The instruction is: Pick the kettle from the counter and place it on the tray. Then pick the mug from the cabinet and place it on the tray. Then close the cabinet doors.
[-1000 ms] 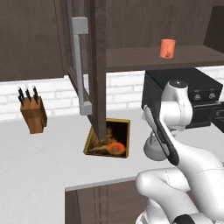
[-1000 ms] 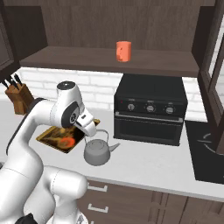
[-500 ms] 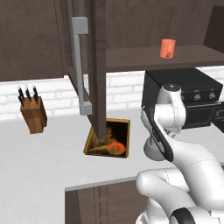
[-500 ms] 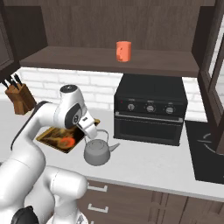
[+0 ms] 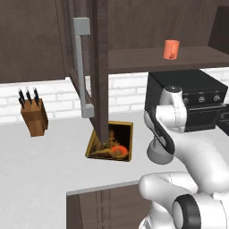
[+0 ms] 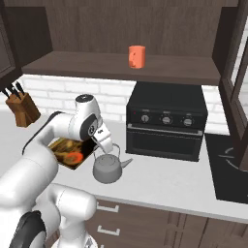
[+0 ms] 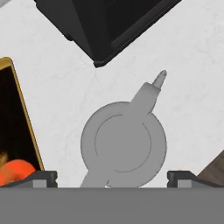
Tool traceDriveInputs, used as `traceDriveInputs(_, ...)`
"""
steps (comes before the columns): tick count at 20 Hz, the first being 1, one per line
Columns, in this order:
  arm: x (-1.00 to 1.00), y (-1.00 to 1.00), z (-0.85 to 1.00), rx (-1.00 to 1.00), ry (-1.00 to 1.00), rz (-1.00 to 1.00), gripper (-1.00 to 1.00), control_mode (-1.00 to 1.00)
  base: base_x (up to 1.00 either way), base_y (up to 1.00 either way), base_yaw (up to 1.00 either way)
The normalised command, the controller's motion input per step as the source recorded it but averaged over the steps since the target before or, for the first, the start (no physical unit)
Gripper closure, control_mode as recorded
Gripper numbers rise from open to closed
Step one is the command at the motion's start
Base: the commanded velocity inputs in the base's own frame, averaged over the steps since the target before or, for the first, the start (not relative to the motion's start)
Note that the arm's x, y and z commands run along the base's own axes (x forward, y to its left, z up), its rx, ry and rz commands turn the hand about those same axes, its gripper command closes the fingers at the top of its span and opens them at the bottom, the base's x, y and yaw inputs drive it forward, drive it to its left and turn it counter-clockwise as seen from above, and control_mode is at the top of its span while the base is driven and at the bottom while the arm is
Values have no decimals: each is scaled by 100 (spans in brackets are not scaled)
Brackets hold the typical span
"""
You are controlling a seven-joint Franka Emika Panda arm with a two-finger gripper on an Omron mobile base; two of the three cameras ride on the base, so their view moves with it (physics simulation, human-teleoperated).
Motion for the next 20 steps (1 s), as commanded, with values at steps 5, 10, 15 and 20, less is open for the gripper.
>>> traceDriveInputs(5, 25, -17, -9, 4, 6, -5, -100, -100, 0, 0, 0)
traceDriveInputs(10, 15, -9, -13, 3, 1, -6, -100, -100, 0, 0, 0)
traceDriveInputs(15, 2, 0, -21, 1, 0, -7, -100, -100, 0, 0, 0)
traceDriveInputs(20, -1, 0, -31, 0, 0, -6, -100, -100, 0, 0, 0)
